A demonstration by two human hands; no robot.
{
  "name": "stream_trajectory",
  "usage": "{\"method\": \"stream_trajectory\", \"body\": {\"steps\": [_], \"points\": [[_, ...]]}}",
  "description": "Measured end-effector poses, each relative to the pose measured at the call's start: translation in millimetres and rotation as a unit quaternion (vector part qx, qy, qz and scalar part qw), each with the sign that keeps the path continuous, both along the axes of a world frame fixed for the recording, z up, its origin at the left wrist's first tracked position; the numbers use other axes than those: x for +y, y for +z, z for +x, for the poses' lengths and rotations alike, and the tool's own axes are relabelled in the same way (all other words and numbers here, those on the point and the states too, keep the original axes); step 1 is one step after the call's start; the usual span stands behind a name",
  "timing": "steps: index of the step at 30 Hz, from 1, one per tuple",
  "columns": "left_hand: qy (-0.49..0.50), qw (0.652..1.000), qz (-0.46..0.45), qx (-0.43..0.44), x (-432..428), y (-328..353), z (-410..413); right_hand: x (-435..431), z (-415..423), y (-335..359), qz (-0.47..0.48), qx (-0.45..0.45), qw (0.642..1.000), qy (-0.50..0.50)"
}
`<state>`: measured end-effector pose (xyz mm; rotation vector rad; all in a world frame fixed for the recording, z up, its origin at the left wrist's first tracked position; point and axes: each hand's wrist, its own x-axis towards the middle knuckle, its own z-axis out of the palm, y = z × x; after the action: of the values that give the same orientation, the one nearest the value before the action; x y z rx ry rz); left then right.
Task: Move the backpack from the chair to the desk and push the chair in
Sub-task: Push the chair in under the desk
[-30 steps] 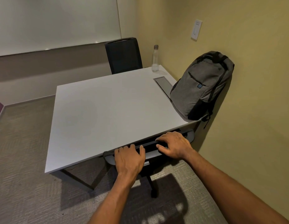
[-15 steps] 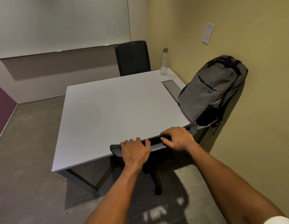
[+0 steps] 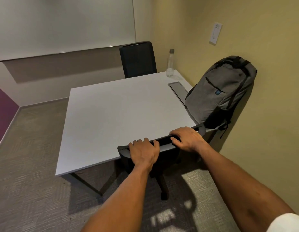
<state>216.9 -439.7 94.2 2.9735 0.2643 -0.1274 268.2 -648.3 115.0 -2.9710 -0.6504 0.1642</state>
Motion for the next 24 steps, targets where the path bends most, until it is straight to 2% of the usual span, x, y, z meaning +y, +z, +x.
{"method": "stream_trajectory", "body": {"steps": [9,14,24], "points": [[-0.015,1.0,-0.012,0.007,19,4,-24,14,-27,3,-0.004,0.017,0.998,-0.059],[-0.041,0.999,-0.025,-0.019,46,3,-44,39,-51,4,-0.004,0.025,0.997,-0.079],[-0.087,0.99,-0.105,-0.03,109,1,-71,116,-103,-1,-0.024,0.025,0.995,-0.096]]}}
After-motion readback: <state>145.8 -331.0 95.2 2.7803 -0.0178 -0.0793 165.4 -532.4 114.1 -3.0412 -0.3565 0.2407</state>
